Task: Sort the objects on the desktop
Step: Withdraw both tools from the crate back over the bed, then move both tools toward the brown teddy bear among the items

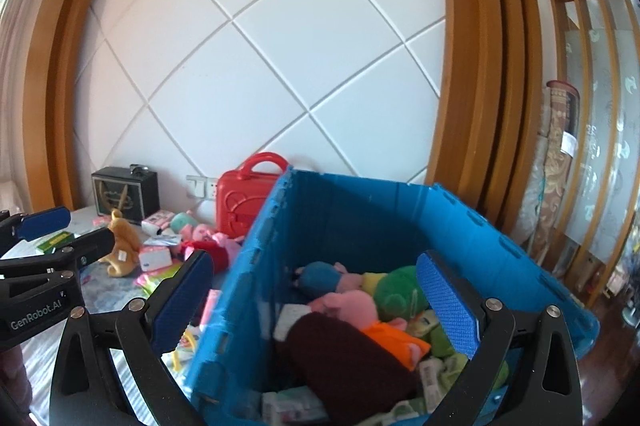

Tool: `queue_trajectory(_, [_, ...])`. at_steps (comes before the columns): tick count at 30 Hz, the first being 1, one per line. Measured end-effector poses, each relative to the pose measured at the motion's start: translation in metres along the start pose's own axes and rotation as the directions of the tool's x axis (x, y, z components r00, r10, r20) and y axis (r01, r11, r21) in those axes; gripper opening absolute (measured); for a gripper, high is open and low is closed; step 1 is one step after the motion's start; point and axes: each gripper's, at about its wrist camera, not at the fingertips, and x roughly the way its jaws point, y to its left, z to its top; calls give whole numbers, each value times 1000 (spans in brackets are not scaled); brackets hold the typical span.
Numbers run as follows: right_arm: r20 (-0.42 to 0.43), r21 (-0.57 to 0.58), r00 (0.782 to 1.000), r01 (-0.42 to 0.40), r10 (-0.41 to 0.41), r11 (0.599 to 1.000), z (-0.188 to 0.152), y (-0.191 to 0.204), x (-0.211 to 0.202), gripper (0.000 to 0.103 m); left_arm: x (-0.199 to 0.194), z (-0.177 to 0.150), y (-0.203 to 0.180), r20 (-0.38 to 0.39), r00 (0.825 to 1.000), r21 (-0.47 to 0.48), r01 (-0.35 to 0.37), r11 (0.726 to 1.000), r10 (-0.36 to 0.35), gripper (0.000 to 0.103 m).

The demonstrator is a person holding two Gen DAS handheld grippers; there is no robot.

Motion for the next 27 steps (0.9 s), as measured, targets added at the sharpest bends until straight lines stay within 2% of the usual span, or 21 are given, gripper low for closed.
queue_trajectory(9, [-22, 3, 998, -53, 53, 999, 12, 126, 7, 103, 6, -14, 140, -46, 998, -20, -50, 999, 49, 61])
queue_trajectory(15, [-121, 13, 989, -79, 80, 997, 0, 189, 29, 103, 18, -29, 213, -107, 990, -55, -101, 993, 95, 61])
queue_trajectory(21, [-193, -21, 973, -129, 123, 991, -12, 224, 58, 103, 32, -47, 256, -158, 976, -123, -170, 978, 150, 61])
queue_trajectory(27, [-223, -2, 945, -245, 239, 969, -24, 248, 96, 103, 45, -56, 286, -205, 943, -137, -294, 946, 264, 61])
